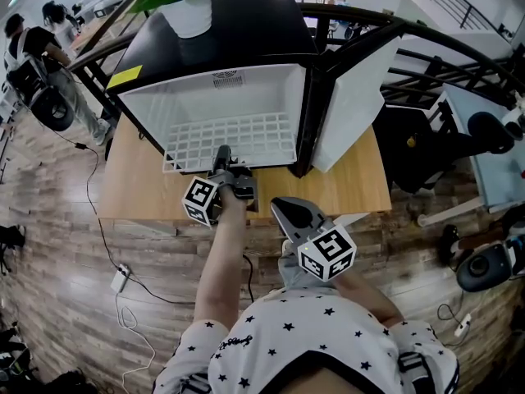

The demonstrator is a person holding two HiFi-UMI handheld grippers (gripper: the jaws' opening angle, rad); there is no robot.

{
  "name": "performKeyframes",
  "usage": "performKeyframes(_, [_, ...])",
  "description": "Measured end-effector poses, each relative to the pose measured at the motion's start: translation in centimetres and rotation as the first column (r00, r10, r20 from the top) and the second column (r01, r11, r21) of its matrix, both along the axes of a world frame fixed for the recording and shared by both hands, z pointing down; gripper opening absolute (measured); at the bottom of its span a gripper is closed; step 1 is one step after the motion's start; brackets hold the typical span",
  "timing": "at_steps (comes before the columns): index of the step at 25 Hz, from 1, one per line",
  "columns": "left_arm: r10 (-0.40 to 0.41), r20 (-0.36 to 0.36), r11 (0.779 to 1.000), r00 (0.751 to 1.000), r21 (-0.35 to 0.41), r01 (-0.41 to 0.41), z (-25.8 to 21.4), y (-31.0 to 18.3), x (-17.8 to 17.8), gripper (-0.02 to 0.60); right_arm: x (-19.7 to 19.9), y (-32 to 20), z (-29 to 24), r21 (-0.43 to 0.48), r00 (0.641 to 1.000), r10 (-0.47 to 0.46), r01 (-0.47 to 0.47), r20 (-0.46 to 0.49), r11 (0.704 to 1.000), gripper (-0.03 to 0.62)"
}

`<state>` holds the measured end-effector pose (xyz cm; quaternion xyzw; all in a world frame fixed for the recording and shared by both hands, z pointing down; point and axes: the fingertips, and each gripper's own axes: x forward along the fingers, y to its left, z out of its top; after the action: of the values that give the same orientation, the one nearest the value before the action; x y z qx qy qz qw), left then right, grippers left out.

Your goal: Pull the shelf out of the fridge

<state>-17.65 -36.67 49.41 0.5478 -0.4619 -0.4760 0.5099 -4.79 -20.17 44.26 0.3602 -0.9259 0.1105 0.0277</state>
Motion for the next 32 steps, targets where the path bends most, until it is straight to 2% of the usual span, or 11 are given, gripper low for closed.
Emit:
performKeyframes(19, [0.007, -0.020, 1.000, 1.000, -0.013, -0.008, 0.0, 2.9, 0.0, 0.029, -0.2, 2.8, -0.9, 0.019, 1.000, -0.012, 0.012, -0.007, 1.000, 0.023])
performKeyframes(32, [0.051, -0.028, 0.998, 0.998, -0.021, -0.052, -0.3, 4.9, -0.2, 0.029, -0.6, 4.9, -1.4, 0.037, 1.000, -0.020, 0.020, -0.008, 0.999, 0.023])
